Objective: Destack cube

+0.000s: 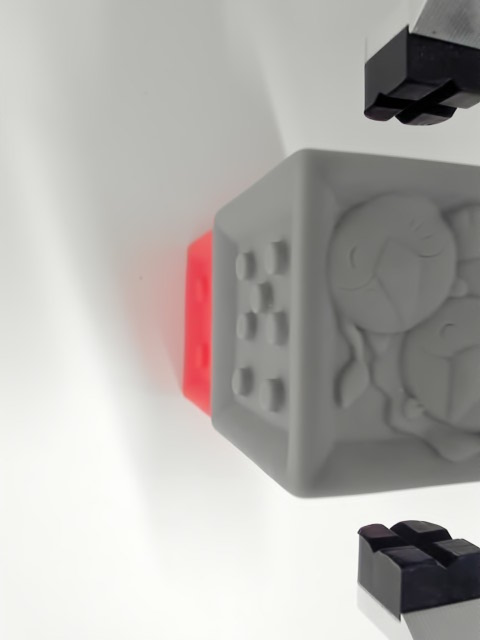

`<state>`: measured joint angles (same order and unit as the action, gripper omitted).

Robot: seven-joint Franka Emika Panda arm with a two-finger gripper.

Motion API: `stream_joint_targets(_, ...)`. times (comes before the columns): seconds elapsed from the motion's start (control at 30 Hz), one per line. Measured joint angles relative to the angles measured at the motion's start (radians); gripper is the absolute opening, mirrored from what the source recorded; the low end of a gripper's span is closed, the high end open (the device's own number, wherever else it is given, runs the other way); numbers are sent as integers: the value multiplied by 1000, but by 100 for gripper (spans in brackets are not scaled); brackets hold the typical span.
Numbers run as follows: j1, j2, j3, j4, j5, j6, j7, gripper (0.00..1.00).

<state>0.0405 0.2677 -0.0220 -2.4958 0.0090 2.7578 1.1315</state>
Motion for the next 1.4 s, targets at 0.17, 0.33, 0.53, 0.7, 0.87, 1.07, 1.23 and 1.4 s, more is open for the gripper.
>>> stream_joint_targets(0.17,-1,23,1,4,1,19,-1,100)
stream_joint_targets(0.33,-1,36,2,6,1,32,-1,100)
stream_joint_targets(0.53,-1,39,2,6,1,34,-1,0)
stream_joint_targets(0.7,-1,39,2,6,1,34,-1,0)
stream_joint_targets(0.87,-1,39,2,6,1,34,-1,0)
stream_joint_targets(1.07,-1,39,2,6,1,34,-1,0)
stream_joint_targets(1.23,-1,39,2,6,1,34,-1,0)
stream_joint_targets(1.4,-1,39,2,6,1,34,-1,0)
